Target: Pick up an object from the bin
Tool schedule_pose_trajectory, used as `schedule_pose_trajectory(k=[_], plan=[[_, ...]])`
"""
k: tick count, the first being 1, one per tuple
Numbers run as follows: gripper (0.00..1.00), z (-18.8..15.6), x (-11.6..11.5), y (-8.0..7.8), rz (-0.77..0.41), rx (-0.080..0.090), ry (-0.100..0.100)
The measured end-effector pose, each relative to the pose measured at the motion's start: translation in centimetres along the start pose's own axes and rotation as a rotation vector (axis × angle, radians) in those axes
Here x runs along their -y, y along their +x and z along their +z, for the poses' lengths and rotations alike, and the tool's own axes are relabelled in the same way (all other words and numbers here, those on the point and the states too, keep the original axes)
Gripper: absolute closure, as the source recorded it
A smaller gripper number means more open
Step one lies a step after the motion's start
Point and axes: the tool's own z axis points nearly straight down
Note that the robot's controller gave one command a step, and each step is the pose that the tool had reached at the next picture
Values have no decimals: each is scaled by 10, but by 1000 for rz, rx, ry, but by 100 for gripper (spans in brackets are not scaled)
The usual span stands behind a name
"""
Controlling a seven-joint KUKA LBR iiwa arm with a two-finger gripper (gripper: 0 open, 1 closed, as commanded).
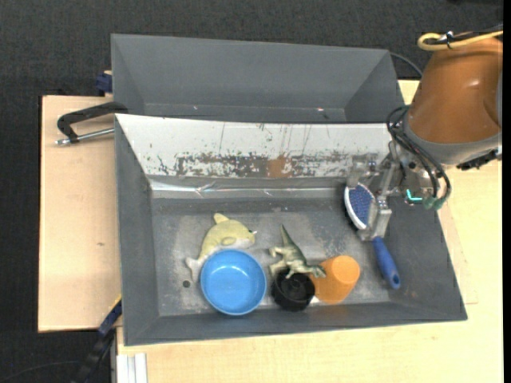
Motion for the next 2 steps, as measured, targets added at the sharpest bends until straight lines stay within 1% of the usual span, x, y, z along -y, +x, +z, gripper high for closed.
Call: schedule_pose_trajectory(k=[1,2], plan=[[0,128,47,-18,248,12,-6],[0,117,72,16,28,16,-7]])
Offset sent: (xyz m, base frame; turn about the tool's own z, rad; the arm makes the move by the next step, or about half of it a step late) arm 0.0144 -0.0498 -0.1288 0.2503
